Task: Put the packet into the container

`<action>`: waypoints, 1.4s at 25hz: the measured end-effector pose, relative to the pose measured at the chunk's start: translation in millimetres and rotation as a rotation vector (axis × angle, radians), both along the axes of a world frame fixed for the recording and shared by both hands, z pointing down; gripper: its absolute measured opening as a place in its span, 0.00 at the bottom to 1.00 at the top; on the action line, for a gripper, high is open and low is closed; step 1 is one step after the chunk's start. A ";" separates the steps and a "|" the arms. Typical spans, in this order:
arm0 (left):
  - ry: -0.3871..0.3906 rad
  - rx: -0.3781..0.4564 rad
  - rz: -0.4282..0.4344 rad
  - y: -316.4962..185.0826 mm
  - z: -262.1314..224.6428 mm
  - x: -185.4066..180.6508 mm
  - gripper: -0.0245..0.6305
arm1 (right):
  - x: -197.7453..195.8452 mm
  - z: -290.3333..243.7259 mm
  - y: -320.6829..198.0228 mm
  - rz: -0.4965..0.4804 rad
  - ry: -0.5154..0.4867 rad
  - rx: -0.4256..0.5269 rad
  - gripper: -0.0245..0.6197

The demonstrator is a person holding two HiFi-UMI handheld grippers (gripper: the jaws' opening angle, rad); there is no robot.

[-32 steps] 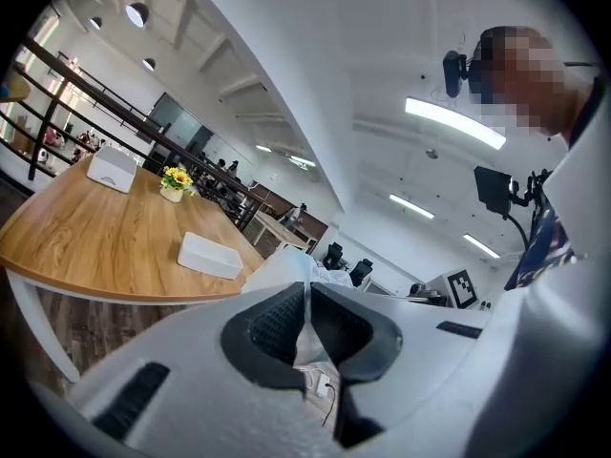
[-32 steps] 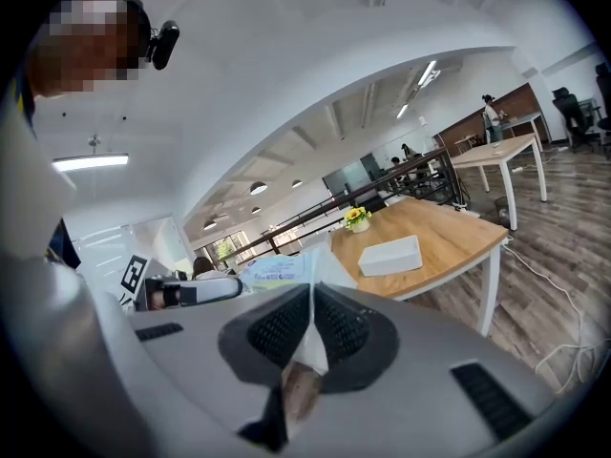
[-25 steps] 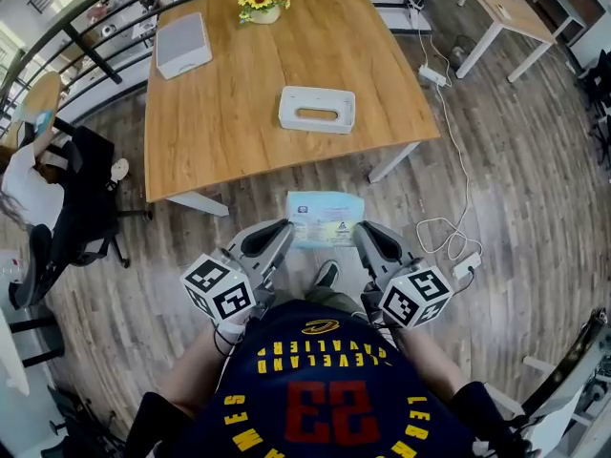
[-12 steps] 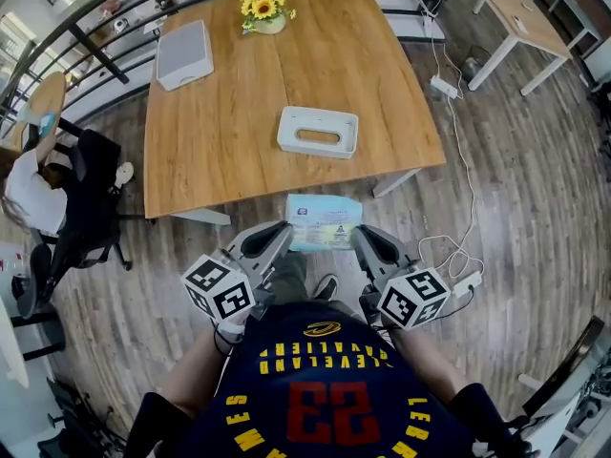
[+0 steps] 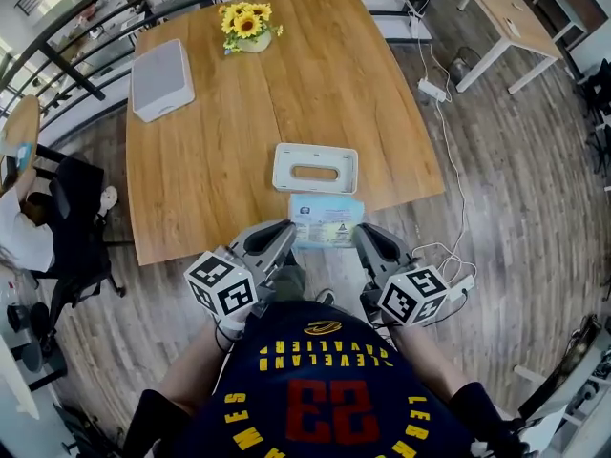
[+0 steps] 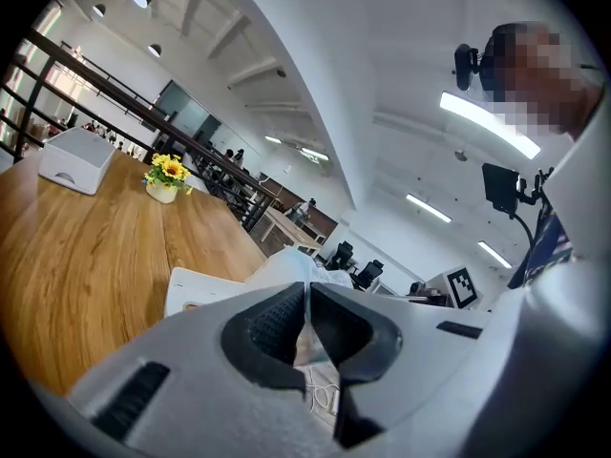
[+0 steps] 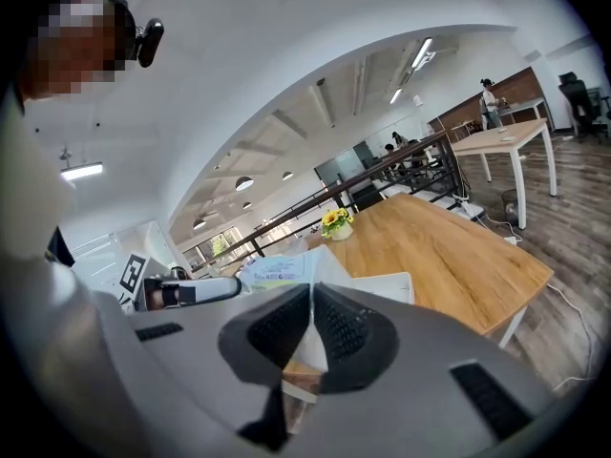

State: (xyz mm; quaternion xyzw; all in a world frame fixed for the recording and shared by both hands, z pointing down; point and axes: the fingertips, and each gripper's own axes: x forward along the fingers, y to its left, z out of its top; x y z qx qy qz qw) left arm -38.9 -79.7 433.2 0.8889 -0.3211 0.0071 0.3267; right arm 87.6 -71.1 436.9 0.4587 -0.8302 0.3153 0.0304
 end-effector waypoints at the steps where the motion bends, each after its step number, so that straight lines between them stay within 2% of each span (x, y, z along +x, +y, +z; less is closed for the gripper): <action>1: 0.000 -0.005 0.005 -10.4 1.7 -3.3 0.08 | -3.5 1.0 -9.9 0.006 0.003 -0.005 0.06; 13: -0.020 -0.056 0.049 -88.4 33.1 -35.3 0.08 | -36.6 19.5 -81.5 0.045 0.056 -0.074 0.06; 22: -0.075 -0.111 0.057 -122.5 64.7 -21.9 0.08 | -25.1 51.4 -117.0 0.019 0.086 -0.124 0.06; 35: -0.200 -0.187 0.056 -148.6 111.8 -8.1 0.07 | -14.3 105.9 -145.9 -0.062 0.110 -0.219 0.06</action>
